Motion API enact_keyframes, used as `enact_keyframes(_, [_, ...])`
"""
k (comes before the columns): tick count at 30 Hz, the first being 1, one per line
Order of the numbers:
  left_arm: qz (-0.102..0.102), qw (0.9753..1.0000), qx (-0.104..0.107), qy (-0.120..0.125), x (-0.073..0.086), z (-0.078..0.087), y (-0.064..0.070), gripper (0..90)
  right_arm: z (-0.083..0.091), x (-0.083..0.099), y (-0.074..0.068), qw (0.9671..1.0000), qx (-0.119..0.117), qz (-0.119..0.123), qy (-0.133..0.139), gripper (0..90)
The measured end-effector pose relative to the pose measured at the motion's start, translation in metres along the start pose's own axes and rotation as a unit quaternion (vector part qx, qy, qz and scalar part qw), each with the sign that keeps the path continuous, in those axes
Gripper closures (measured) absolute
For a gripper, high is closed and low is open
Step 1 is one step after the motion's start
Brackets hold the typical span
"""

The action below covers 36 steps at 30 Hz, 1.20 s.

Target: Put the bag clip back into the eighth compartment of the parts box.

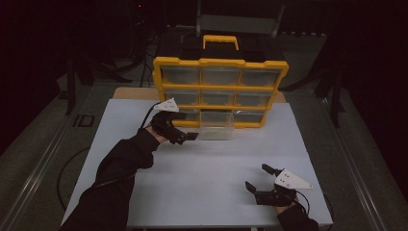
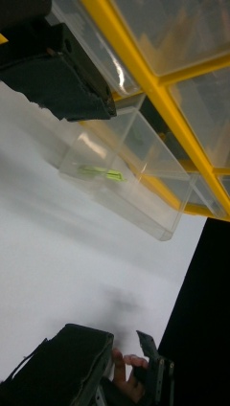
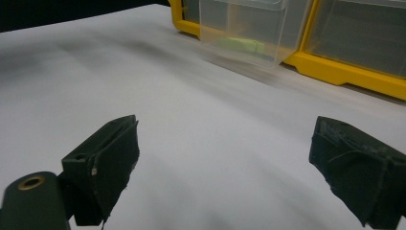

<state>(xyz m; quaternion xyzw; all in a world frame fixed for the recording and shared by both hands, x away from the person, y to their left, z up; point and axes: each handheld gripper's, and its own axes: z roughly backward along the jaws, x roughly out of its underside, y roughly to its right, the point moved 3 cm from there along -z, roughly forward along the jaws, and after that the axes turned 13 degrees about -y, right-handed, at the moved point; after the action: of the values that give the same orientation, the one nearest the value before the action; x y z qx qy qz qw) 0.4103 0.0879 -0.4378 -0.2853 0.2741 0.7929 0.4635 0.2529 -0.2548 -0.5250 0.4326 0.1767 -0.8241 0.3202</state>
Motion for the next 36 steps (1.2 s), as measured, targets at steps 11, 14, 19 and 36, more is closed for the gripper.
enact_keyframes(11, [-0.005,1.0,0.003,0.004,0.029,0.014,0.007,0.1,0.0,0.0,0.0,1.0,0.002,-0.001,-0.001,9.7])
enact_keyframes(14, [-0.005,1.0,0.001,0.009,0.035,0.017,0.009,0.2,0.0,-0.001,-0.001,1.0,0.002,0.0,-0.002,9.7])
enact_keyframes(19, [-0.004,0.9999,0.004,0.009,0.046,0.021,0.013,0.2,0.0,-0.001,-0.001,1.0,0.002,0.001,-0.001,9.7])
enact_keyframes(36, [0.0,0.9999,0.003,0.012,0.093,0.034,0.03,0.2,0.0,-0.001,-0.001,1.0,0.002,0.001,-0.002,9.7])
